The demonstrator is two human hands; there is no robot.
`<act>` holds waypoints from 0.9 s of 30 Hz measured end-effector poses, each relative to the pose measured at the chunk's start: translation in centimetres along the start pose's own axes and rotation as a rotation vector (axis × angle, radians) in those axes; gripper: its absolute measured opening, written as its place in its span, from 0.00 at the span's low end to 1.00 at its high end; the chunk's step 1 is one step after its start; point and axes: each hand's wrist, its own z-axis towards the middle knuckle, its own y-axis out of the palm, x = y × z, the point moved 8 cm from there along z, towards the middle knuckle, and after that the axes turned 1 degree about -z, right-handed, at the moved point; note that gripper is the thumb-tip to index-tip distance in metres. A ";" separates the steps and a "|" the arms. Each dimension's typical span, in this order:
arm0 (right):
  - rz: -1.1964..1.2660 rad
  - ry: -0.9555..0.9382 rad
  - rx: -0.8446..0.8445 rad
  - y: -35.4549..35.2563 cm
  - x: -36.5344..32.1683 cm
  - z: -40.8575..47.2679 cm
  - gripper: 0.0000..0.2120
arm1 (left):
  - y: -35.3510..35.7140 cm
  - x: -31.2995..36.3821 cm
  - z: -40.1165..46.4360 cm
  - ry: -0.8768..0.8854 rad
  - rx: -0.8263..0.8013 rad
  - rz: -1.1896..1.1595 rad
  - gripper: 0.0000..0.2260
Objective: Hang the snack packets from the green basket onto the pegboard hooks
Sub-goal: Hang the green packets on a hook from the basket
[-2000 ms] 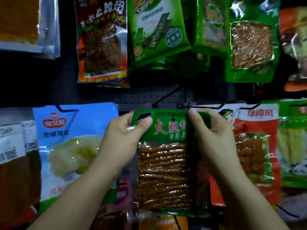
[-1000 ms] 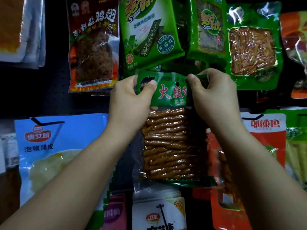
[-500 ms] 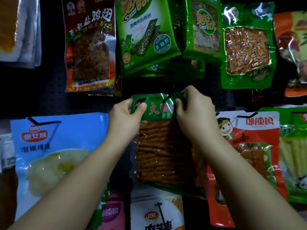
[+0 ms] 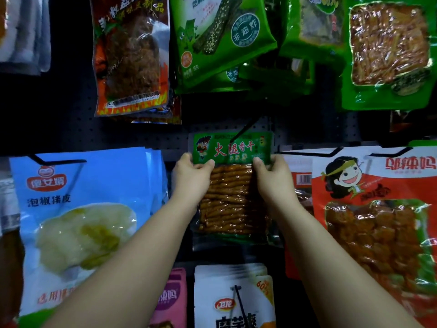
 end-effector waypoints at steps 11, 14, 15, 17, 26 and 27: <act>0.061 0.287 -0.034 4.4 6.2 6.1 0.22 | 1.8 -4.8 3.3 -0.259 0.180 -0.233 0.08; 0.041 0.298 -0.011 5.1 7.3 6.8 0.21 | 1.9 -5.6 3.9 -0.283 0.182 -0.225 0.10; 0.039 0.287 0.005 5.3 7.6 6.9 0.21 | 2.0 -5.9 4.1 -0.277 0.180 -0.225 0.08; 0.055 0.278 0.019 5.6 8.2 6.6 0.22 | 2.0 -6.3 4.2 -0.251 0.180 -0.219 0.08; 0.086 0.263 0.014 5.9 12.1 0.7 0.21 | 0.3 -10.5 0.1 -0.203 0.256 -0.189 0.12; 0.097 0.263 0.013 5.8 12.6 0.0 0.20 | 0.0 -10.9 -0.5 -0.190 0.260 -0.163 0.12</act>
